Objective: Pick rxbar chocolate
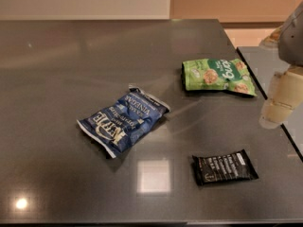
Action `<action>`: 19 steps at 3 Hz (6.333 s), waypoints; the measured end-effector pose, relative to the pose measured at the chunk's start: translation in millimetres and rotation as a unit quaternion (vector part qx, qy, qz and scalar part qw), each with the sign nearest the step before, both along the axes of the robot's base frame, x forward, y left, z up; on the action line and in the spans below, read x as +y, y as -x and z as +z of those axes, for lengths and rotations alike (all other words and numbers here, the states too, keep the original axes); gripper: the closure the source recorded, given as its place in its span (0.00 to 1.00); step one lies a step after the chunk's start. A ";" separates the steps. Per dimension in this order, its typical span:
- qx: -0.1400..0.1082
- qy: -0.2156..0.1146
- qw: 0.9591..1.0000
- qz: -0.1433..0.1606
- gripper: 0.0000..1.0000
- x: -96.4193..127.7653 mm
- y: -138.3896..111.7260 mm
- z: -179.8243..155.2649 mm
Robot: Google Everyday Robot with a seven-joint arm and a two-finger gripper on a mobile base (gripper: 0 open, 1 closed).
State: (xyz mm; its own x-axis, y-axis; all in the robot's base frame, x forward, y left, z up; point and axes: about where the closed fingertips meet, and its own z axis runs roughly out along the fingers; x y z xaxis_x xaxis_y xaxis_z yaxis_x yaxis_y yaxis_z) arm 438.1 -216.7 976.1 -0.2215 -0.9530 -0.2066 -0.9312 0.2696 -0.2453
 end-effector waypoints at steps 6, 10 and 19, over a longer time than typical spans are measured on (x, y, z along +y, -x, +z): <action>0.056 -0.085 0.983 0.151 0.00 53.5 99.0 -110.3; 0.081 -0.085 0.979 0.166 0.18 59.7 90.1 -153.0; 0.062 -0.088 0.987 0.122 1.00 44.0 52.1 -25.6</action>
Offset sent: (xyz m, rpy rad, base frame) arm -0.0450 0.0174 -0.0412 0.0630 0.1114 0.1670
